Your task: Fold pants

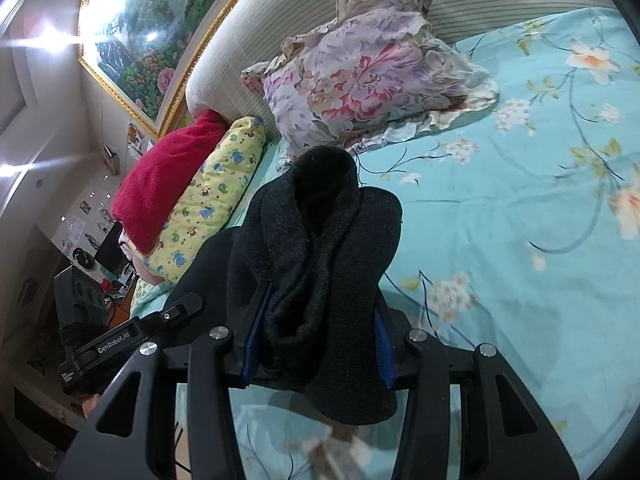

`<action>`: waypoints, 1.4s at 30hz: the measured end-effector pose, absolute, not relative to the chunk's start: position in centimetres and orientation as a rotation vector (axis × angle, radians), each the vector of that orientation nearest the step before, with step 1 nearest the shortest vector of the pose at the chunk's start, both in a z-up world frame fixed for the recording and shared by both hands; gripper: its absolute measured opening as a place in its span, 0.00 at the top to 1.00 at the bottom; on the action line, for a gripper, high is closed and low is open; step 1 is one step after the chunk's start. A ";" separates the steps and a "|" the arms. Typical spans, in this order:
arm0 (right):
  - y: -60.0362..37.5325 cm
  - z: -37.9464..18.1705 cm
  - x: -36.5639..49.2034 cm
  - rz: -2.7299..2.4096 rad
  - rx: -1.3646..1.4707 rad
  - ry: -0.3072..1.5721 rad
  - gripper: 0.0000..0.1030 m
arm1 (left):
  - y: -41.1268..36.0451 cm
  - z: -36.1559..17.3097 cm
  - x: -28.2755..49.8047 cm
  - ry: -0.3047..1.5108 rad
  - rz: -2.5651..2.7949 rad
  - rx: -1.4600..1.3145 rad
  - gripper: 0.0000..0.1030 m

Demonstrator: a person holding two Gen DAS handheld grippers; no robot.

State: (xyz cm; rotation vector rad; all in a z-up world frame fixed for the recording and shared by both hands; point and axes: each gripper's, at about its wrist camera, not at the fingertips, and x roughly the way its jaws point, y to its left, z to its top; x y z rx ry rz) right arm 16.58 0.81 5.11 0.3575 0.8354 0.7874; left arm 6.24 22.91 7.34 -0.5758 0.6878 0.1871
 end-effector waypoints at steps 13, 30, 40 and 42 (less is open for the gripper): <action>4.0 3.2 21.8 0.778 0.287 0.902 0.53 | 24.9 4.8 10.2 0.726 0.236 -0.542 0.70; 2.3 -0.8 23.9 0.683 0.210 0.904 0.30 | 25.9 0.7 9.9 0.777 0.273 -0.519 0.44; 1.6 -0.2 22.6 0.664 0.202 0.890 0.23 | 25.7 1.2 8.8 0.781 0.295 -0.520 0.39; 1.6 0.3 22.1 0.656 0.185 0.895 0.23 | 25.5 1.4 8.3 0.779 0.304 -0.510 0.37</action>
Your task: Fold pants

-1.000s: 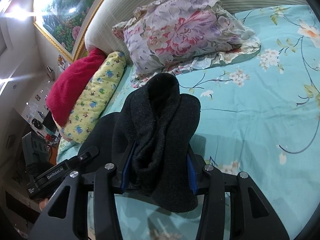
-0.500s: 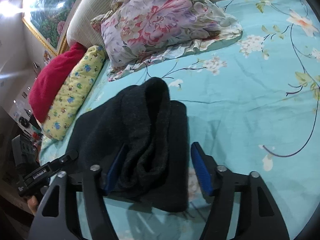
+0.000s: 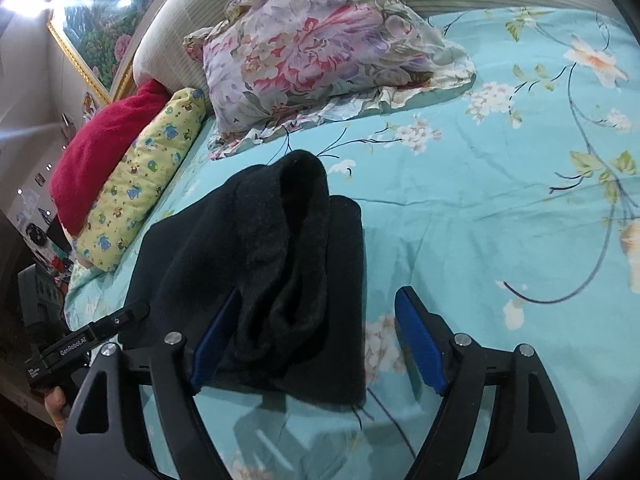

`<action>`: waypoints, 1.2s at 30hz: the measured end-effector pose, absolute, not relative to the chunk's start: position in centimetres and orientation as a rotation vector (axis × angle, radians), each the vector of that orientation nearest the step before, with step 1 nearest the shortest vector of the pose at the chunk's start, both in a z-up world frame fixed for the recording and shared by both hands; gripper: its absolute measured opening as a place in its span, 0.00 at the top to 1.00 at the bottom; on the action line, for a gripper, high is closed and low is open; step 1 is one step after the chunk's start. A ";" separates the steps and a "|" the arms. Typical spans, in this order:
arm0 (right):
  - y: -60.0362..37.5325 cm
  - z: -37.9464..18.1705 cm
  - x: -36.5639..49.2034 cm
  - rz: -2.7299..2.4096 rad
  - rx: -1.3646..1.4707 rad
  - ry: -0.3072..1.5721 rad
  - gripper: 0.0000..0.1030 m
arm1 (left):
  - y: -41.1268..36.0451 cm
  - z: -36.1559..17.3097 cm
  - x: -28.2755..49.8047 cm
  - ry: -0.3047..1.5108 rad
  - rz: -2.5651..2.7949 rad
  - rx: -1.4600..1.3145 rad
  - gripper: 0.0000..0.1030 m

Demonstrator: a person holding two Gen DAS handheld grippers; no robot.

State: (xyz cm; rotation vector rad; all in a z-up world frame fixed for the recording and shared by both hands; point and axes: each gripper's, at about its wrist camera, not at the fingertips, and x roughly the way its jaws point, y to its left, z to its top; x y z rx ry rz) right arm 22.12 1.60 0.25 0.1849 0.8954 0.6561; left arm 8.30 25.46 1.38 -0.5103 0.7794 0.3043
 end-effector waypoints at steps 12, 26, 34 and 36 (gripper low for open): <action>1.3 2.3 18.9 0.712 0.160 0.865 0.15 | 24.4 2.0 5.4 0.789 0.327 -0.458 0.30; 3.2 3.1 15.1 0.785 -0.065 0.805 0.10 | 22.4 2.2 3.8 0.817 0.322 -0.338 0.25; 3.9 3.2 13.5 0.827 -0.188 0.777 0.07 | 20.8 2.3 3.0 0.836 0.346 -0.213 0.22; 4.0 3.1 13.3 0.817 -0.213 0.774 0.07 | 20.3 2.1 2.9 0.840 0.354 -0.178 0.22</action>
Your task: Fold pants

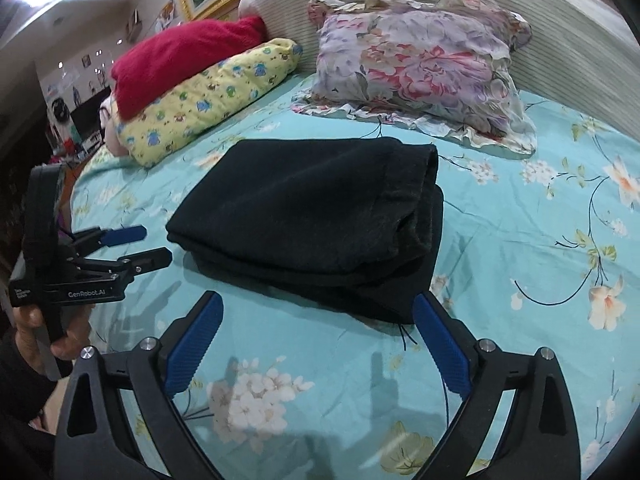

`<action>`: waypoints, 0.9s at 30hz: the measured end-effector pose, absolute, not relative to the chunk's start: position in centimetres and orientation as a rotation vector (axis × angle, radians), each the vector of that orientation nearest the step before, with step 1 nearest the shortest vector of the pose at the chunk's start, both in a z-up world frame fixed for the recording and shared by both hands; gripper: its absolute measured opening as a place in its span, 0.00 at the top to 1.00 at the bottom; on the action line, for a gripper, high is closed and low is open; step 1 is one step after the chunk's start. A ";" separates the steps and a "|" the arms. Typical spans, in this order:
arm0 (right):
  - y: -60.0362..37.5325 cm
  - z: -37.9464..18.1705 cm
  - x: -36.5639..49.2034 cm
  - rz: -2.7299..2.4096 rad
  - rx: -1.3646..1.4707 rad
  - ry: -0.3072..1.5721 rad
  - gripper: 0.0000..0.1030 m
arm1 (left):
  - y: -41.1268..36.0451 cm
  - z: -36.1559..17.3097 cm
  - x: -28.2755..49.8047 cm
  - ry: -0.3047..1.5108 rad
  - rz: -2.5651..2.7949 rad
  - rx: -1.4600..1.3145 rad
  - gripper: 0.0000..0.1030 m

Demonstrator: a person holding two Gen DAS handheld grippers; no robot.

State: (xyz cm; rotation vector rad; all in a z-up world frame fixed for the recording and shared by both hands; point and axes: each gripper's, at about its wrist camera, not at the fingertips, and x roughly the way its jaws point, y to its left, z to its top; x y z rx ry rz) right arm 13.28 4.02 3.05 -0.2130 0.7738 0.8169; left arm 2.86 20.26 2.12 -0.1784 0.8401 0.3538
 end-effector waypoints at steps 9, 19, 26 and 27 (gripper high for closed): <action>4.6 2.2 12.7 0.826 -0.274 0.765 0.07 | 19.8 1.4 2.6 0.850 0.377 -0.133 0.21; 5.7 1.2 12.7 0.847 -0.338 0.758 0.07 | 19.2 0.5 2.7 0.868 0.394 -0.093 0.19; 5.9 0.4 13.3 0.847 -0.336 0.770 0.07 | 19.2 0.2 2.8 0.868 0.397 -0.089 0.19; 5.8 0.3 13.3 0.845 -0.334 0.771 0.07 | 19.2 0.2 2.8 0.865 0.401 -0.089 0.19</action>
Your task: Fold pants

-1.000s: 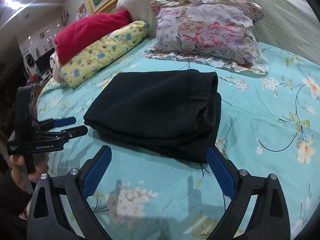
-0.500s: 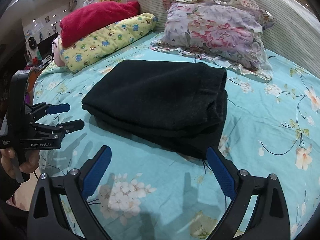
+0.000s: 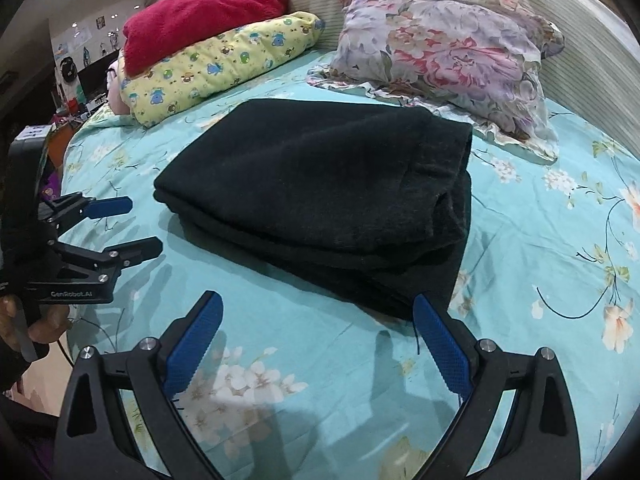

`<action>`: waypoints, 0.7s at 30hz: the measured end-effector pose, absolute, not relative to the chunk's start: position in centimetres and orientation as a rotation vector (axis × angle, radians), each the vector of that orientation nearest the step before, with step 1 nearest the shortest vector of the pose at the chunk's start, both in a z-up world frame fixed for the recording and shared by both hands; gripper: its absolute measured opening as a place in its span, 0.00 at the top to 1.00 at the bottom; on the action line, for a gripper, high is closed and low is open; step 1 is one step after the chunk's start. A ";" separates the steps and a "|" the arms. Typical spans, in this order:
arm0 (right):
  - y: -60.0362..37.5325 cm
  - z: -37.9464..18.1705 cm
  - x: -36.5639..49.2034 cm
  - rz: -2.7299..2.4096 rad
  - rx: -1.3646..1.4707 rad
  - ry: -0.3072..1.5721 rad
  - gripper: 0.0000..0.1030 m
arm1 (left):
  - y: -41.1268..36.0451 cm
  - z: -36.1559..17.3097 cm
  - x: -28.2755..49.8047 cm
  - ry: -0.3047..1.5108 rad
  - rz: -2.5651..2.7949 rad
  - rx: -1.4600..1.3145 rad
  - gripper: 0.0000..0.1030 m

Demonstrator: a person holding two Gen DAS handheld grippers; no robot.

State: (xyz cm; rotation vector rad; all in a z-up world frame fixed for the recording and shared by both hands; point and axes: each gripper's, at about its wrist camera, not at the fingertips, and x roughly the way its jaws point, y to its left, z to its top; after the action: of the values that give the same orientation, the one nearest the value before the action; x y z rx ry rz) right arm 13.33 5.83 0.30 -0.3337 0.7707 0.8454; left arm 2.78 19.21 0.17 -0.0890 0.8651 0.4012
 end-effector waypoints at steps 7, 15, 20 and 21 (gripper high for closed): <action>5.7 0.2 13.7 0.835 -0.330 0.771 0.07 | 19.3 0.1 3.0 0.864 0.407 -0.094 0.19; 5.9 0.1 13.7 0.841 -0.343 0.759 0.07 | 19.1 0.0 3.3 0.859 0.403 -0.084 0.19; 6.0 0.1 13.7 0.842 -0.340 0.754 0.07 | 19.1 0.0 3.2 0.854 0.404 -0.084 0.19; 6.1 0.2 13.7 0.843 -0.338 0.754 0.07 | 19.1 0.0 3.3 0.852 0.403 -0.084 0.19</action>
State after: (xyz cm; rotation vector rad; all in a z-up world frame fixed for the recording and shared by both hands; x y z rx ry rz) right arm 13.71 6.06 0.15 -0.3384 0.7542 0.8426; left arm 3.26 19.10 -0.02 -0.0835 0.8522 0.4031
